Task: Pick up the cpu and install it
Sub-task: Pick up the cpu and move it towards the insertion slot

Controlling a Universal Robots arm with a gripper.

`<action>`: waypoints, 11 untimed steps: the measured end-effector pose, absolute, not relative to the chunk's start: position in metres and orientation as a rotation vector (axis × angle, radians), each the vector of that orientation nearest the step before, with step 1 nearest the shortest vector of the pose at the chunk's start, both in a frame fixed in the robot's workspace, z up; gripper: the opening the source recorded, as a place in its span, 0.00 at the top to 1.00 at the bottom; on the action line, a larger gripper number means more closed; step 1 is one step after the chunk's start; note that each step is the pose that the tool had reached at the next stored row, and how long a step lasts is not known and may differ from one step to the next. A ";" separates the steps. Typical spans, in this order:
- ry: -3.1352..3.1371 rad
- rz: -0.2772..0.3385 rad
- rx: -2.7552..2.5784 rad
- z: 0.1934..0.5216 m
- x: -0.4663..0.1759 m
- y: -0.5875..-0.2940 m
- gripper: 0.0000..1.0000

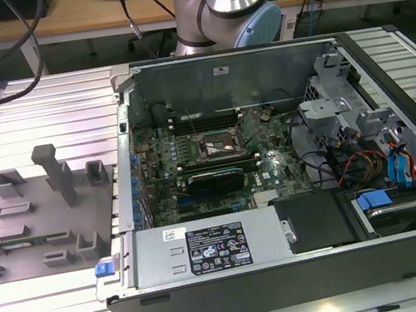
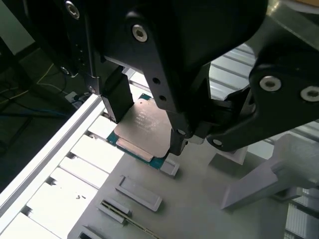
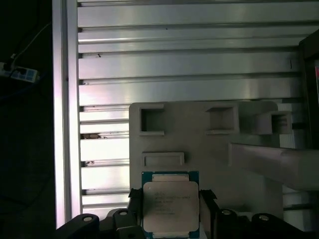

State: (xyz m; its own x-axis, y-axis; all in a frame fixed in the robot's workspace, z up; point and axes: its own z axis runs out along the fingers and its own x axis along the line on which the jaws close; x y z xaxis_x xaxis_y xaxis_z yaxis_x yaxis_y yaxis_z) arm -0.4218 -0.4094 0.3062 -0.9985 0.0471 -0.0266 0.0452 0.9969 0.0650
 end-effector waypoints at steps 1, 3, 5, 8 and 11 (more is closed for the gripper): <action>3.111 0.101 0.072 0.308 -0.422 -0.409 0.46; 3.111 0.102 0.072 0.312 -0.422 -0.409 0.46; 3.111 0.103 0.072 0.316 -0.422 -0.409 0.46; 3.111 0.105 0.072 0.323 -0.422 -0.409 0.46; 3.111 0.107 0.072 0.327 -0.422 -0.409 0.46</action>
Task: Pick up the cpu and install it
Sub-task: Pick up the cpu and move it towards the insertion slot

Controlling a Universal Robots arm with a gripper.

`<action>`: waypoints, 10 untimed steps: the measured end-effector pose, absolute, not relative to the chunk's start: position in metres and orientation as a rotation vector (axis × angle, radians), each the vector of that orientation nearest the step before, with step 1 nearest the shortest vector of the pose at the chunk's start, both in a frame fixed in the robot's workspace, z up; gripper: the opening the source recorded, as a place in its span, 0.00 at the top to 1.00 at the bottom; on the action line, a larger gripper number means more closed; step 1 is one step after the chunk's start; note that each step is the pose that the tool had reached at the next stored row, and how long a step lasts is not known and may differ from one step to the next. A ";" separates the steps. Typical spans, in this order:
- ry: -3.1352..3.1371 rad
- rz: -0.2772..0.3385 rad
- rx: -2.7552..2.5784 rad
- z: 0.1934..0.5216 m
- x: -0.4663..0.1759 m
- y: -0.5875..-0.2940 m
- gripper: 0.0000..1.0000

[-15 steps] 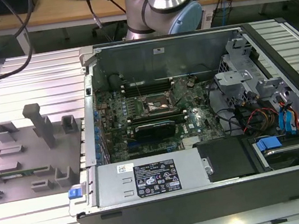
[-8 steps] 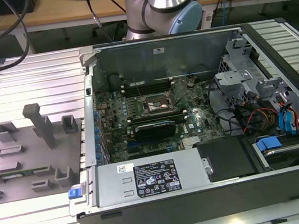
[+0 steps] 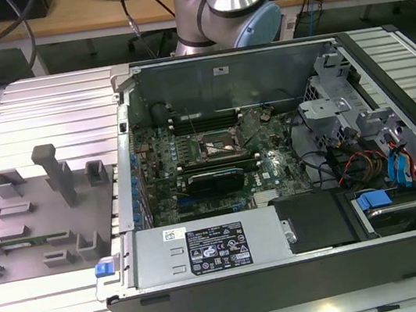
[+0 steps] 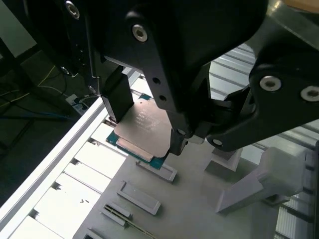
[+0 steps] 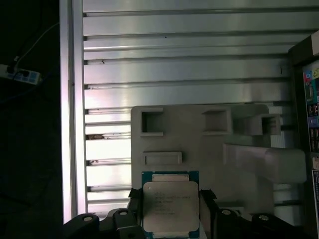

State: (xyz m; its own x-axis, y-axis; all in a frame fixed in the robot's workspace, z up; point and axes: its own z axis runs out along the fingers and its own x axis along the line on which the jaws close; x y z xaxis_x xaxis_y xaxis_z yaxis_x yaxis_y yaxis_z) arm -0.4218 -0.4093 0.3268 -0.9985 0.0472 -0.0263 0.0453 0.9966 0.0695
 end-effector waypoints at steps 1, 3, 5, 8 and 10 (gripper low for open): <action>3.111 0.108 0.072 0.329 -0.422 -0.409 0.46; 3.111 0.109 0.072 0.332 -0.422 -0.409 0.46; 3.111 0.110 0.072 0.335 -0.422 -0.409 0.46; 3.111 0.113 0.072 0.340 -0.422 -0.409 0.46; 3.111 0.114 0.072 0.343 -0.422 -0.409 0.46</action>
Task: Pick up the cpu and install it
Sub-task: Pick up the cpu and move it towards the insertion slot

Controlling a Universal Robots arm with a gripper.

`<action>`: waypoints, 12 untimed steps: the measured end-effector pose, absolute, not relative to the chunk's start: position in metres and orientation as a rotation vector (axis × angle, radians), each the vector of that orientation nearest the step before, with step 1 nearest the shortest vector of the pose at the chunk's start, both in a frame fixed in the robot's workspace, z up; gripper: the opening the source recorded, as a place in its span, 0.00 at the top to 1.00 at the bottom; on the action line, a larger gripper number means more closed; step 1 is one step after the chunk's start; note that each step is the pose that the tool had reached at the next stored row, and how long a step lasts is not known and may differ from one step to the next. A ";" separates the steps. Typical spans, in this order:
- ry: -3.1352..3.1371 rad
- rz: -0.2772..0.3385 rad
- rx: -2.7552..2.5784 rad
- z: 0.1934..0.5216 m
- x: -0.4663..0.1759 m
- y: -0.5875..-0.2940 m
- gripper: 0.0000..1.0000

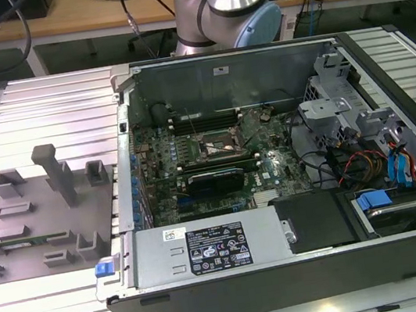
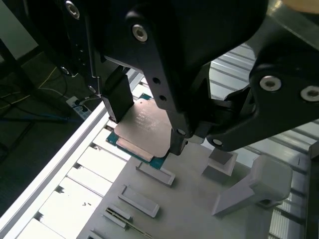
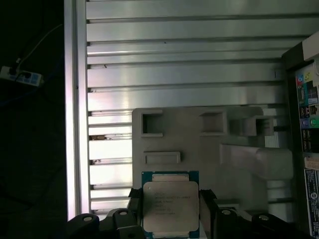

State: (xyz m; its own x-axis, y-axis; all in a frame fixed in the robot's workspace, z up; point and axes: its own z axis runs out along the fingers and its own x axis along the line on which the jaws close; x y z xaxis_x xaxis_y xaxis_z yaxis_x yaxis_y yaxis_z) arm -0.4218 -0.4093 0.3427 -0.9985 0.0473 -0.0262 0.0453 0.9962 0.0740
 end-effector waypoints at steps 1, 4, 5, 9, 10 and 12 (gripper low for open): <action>3.111 0.115 0.072 0.345 -0.422 -0.409 0.46; 3.111 0.117 0.072 0.352 -0.422 -0.409 0.46; 3.111 0.118 0.072 0.354 -0.422 -0.409 0.46; 3.111 0.121 0.072 0.360 -0.422 -0.409 0.46; 3.111 0.123 0.072 0.364 -0.422 -0.409 0.46; 3.111 0.124 0.072 0.367 -0.422 -0.409 0.46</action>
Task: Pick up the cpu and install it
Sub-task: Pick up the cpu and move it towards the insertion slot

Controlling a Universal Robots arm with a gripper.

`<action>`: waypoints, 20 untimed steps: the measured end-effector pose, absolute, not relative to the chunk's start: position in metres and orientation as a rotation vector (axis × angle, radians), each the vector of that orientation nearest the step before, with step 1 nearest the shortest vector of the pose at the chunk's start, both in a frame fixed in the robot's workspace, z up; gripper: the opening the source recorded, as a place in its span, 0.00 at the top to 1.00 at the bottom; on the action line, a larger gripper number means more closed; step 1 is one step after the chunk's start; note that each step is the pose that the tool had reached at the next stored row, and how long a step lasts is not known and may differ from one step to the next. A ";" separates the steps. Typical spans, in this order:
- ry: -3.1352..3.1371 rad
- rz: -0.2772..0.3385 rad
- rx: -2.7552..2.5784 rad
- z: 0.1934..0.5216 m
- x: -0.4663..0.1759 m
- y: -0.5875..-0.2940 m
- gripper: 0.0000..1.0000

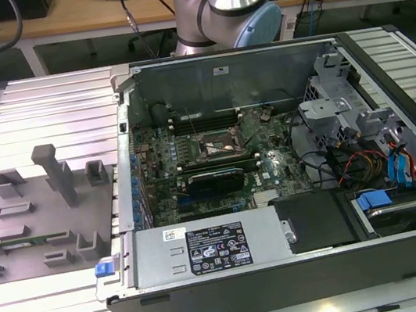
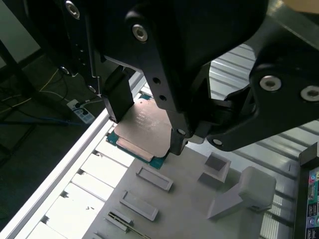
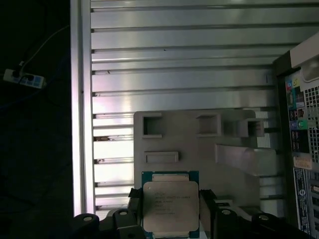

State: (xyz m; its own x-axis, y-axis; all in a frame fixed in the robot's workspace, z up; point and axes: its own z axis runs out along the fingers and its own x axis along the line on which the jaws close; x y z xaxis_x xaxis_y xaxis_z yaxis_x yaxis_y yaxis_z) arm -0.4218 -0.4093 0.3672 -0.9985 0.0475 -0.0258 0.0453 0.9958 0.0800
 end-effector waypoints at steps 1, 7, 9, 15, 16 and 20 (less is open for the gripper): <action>3.111 0.124 0.072 0.369 -0.422 -0.409 0.46; 3.110 0.125 0.072 0.380 -0.422 -0.409 0.46; 3.111 0.126 0.072 0.384 -0.422 -0.409 0.46; 3.110 0.128 0.072 0.397 -0.422 -0.409 0.46; 3.110 0.128 0.072 0.399 -0.422 -0.409 0.46; 3.110 0.128 0.072 0.408 -0.422 -0.409 0.46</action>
